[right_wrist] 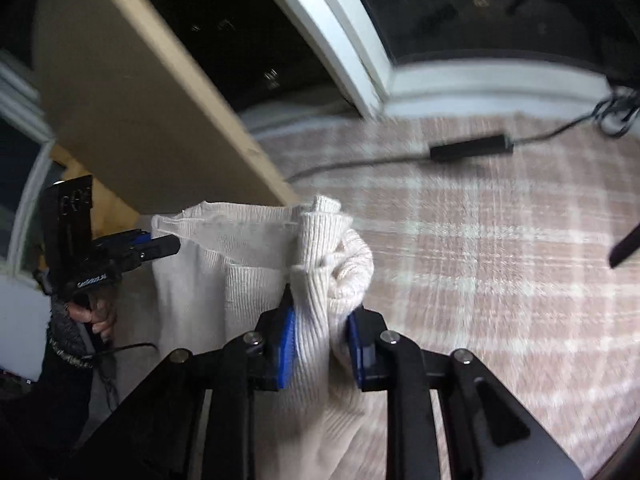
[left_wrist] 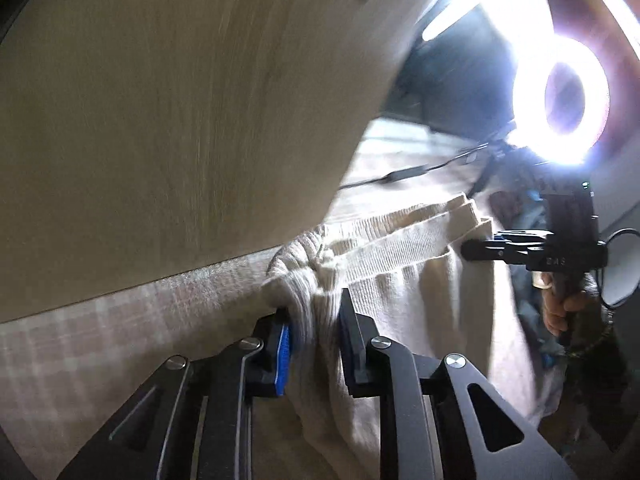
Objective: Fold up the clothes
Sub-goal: 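Fold the held end over again with both grippers, then open both grippers and release the folded sweater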
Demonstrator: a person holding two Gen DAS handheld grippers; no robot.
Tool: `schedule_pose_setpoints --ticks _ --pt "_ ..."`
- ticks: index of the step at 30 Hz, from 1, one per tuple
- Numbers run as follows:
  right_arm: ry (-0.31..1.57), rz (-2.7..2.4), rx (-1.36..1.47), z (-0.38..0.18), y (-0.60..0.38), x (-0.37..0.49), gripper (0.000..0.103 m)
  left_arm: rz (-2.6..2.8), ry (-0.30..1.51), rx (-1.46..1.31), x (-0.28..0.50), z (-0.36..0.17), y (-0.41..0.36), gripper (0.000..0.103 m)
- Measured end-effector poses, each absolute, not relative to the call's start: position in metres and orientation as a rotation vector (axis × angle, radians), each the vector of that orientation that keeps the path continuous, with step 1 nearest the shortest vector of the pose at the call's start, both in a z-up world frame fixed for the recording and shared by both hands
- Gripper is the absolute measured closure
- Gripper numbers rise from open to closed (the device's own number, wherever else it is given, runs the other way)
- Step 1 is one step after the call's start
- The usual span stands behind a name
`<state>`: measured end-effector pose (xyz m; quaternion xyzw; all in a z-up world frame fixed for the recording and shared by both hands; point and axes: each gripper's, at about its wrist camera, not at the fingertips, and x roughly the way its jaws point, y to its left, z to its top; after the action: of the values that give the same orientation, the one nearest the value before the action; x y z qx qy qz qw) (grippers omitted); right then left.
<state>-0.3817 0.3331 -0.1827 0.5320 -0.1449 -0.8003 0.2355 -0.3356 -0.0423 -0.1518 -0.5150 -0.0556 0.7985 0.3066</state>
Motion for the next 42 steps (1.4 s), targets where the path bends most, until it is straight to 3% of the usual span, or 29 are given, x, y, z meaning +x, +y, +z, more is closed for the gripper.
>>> schedule_pose_setpoints --ticks 8,12,14,17,18,21,24,28,33,35,37,42 --pt "-0.188 -2.376 1.155 -0.066 0.305 -0.335 0.082 2.215 0.072 -1.069 -0.267 -0.036 -0.027 0.088" --pt "-0.114 -2.453 1.08 -0.047 0.301 -0.287 0.082 2.263 0.204 -0.929 -0.221 0.001 -0.02 0.089" --pt "-0.135 -2.428 1.116 -0.067 0.299 -0.25 0.081 2.219 0.244 -0.956 -0.184 -0.021 -0.024 0.087" --pt "-0.167 -2.325 1.291 -0.131 0.29 -0.182 0.065 2.118 0.284 -1.1 -0.115 -0.079 -0.05 0.074" --pt "-0.164 -2.275 1.386 -0.155 0.288 -0.16 0.062 2.076 0.269 -1.193 -0.096 -0.102 -0.057 0.074" --pt "-0.209 -2.125 1.713 -0.22 0.293 -0.1 0.062 1.921 0.193 -1.491 -0.042 -0.164 -0.078 0.074" --pt "-0.423 -2.118 1.723 -0.221 0.316 -0.079 0.062 1.897 0.083 -1.604 -0.018 -0.178 -0.097 0.074" --pt "-0.467 -2.221 1.592 -0.194 0.323 -0.097 0.057 2.042 -0.039 -1.52 -0.041 -0.157 -0.111 0.073" --pt "-0.541 -2.207 1.583 -0.212 0.316 -0.144 0.055 2.146 -0.122 -1.445 -0.081 -0.161 -0.081 0.069" --pt "-0.531 -2.204 1.574 -0.217 0.31 -0.165 0.055 2.167 -0.155 -1.431 -0.1 -0.167 -0.076 0.055" --pt "-0.499 -2.196 1.574 -0.223 0.303 -0.181 0.052 2.169 -0.194 -1.45 -0.118 -0.175 -0.075 0.049" --pt "-0.467 -2.156 1.633 -0.247 0.296 -0.195 0.052 2.11 -0.227 -1.574 -0.14 -0.2 -0.071 0.049"
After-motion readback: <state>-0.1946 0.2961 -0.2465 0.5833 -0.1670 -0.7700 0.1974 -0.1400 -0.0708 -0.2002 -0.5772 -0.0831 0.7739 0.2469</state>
